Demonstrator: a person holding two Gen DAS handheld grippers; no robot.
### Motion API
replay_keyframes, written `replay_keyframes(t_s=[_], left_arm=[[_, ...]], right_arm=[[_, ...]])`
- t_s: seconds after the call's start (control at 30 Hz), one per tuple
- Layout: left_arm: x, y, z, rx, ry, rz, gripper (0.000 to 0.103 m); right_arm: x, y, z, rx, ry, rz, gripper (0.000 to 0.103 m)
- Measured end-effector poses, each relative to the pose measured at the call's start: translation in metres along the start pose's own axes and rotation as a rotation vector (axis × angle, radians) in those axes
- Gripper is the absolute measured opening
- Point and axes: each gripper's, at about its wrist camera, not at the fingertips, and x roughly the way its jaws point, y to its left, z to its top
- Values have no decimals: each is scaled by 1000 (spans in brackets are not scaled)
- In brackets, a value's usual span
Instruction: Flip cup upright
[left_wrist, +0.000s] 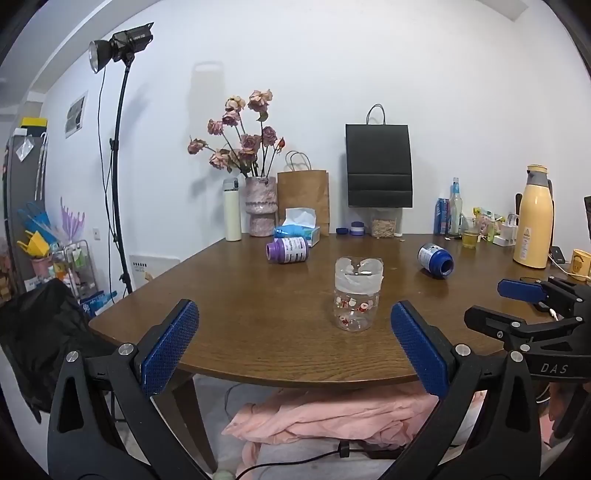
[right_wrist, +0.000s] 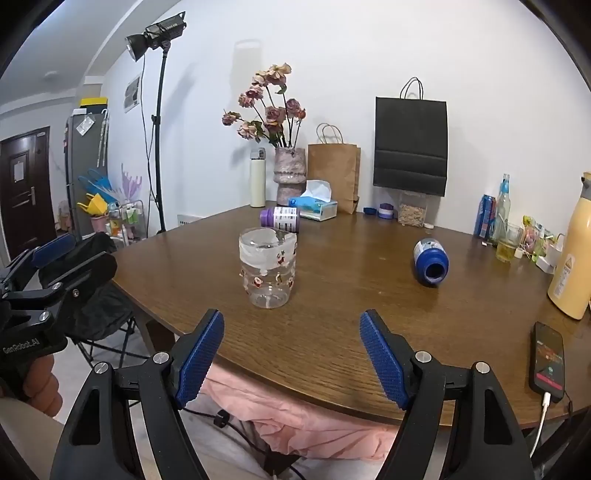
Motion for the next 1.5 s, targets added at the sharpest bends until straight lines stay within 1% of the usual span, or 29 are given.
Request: replay_keyframes(t_s=[0.17, 0.33, 0.47, 0.73, 1.5], left_arm=[[3, -2, -1, 6, 5, -19, 103], [3, 2, 0, -2, 0, -8, 103], [5, 1, 0, -2, 3, -17, 103], [4, 0, -2, 2, 0, -12, 103], [5, 0, -5, -14, 13, -17, 103]], right_arm=[[-4, -6, 2, 15, -13, -15, 81], [-2, -5, 4, 5, -12, -14, 81], [-5, -1, 4, -19, -21, -18, 81], [-8, -4, 6, 0, -21, -23, 81], [-6, -1, 8, -25, -15, -17, 81]])
